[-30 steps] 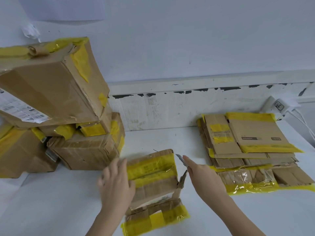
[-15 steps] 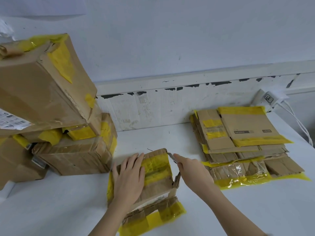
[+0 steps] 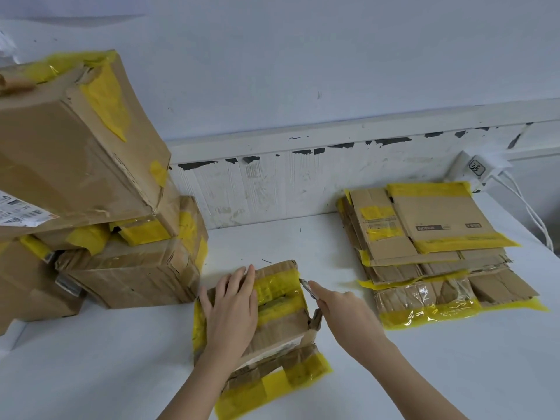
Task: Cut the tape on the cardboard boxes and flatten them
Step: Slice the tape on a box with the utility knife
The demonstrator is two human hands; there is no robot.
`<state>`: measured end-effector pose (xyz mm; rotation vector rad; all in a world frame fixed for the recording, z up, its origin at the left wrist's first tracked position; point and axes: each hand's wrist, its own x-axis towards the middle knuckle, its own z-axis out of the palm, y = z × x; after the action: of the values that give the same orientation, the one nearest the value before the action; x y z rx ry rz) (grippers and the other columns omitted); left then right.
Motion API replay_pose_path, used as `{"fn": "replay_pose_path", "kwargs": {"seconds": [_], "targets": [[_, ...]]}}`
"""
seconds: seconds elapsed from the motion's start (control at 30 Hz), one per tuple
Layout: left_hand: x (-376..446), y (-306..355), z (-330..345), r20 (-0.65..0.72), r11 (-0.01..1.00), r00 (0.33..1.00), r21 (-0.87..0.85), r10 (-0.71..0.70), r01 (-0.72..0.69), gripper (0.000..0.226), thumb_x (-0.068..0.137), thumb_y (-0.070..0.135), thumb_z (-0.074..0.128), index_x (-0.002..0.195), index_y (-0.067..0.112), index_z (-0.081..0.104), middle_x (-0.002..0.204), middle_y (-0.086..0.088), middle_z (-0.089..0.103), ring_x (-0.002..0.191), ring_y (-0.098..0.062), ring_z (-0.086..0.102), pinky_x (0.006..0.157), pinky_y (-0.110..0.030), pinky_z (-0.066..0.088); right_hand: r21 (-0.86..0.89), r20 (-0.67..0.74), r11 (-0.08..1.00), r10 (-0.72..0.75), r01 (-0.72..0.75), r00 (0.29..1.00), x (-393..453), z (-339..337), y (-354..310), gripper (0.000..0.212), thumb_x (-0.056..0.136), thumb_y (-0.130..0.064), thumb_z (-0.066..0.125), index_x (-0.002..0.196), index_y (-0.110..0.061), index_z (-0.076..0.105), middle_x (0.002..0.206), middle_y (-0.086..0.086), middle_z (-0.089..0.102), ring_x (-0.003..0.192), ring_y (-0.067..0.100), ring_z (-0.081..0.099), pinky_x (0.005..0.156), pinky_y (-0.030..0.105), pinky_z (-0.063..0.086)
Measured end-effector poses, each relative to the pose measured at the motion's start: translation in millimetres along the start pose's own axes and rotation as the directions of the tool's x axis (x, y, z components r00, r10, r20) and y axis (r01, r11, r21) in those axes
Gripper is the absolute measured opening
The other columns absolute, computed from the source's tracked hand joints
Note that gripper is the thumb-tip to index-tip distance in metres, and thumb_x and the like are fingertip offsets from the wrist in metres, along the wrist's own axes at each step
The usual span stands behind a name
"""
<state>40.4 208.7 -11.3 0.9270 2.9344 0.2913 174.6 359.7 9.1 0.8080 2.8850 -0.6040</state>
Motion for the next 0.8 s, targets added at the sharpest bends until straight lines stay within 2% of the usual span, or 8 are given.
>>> {"fn": "replay_pose_path", "kwargs": {"seconds": [0.17,0.27,0.4,0.6,0.73,0.8], "targets": [[-1,-1,1,-0.004,1.0,1.0,0.003,0.008,-0.008,0.049,0.1,0.033,0.03,0.148,0.034,0.021,0.148,0.015,0.032,0.136,-0.011,0.026,0.111,-0.052,0.007,0.092,0.033,0.996,-0.011,0.008,0.999,-9,2,3,0.039,0.102,-0.021,0.027,0.136,-0.039,0.035,0.088,0.007,0.061,0.068,0.027,0.049,0.055,0.03,0.037],[0,-1,1,-0.004,1.0,1.0,-0.001,0.011,-0.011,0.049,0.1,0.033,0.031,0.148,0.034,0.022,0.147,0.014,0.033,0.135,-0.011,0.026,0.111,-0.052,0.008,0.143,0.055,0.989,-0.029,0.021,0.998,-13,0,6,0.036,0.102,-0.021,0.029,0.132,-0.037,0.042,0.082,0.005,0.059,0.067,0.027,0.049,0.052,0.031,0.035],[0,-2,2,-0.001,1.0,1.0,-0.002,0.008,-0.008,0.049,0.1,0.032,0.03,0.148,0.034,0.02,0.147,0.014,0.032,0.135,-0.011,0.025,0.111,-0.053,0.008,0.189,0.081,0.982,-0.049,0.033,0.995,-21,-4,10,0.036,0.102,-0.021,0.031,0.132,-0.035,0.045,0.08,0.006,0.056,0.068,0.026,0.047,0.057,0.031,0.034],[0,-1,0,-0.007,0.999,1.0,-0.034,0.01,-0.011,0.048,0.1,0.03,0.032,0.147,0.033,0.024,0.145,0.013,0.035,0.134,-0.011,0.026,0.111,-0.054,0.008,0.161,0.095,0.985,-0.082,0.066,0.992,-37,-9,12,0.034,0.101,-0.019,0.03,0.127,-0.033,0.048,0.065,0.0,0.044,0.06,0.022,0.039,0.05,0.028,0.027],[-2,-1,0,-0.004,0.999,1.0,-0.037,0.029,-0.029,0.049,0.1,0.029,0.032,0.148,0.032,0.024,0.145,0.012,0.036,0.135,-0.012,0.026,0.111,-0.054,0.008,0.106,0.124,0.992,-0.087,0.074,0.988,-43,-13,12,0.037,0.101,-0.021,0.03,0.13,-0.038,0.045,0.076,0.004,0.05,0.064,0.023,0.043,0.05,0.028,0.029],[-3,-2,-1,0.007,0.999,0.999,-0.023,0.048,-0.048,0.049,0.1,0.029,0.029,0.148,0.032,0.021,0.146,0.012,0.033,0.135,-0.011,0.024,0.111,-0.054,0.008,0.078,0.142,0.993,-0.096,0.086,0.985,-43,-17,14,0.037,0.101,-0.021,0.03,0.131,-0.039,0.044,0.076,0.003,0.049,0.06,0.019,0.042,0.049,0.025,0.028]]}}
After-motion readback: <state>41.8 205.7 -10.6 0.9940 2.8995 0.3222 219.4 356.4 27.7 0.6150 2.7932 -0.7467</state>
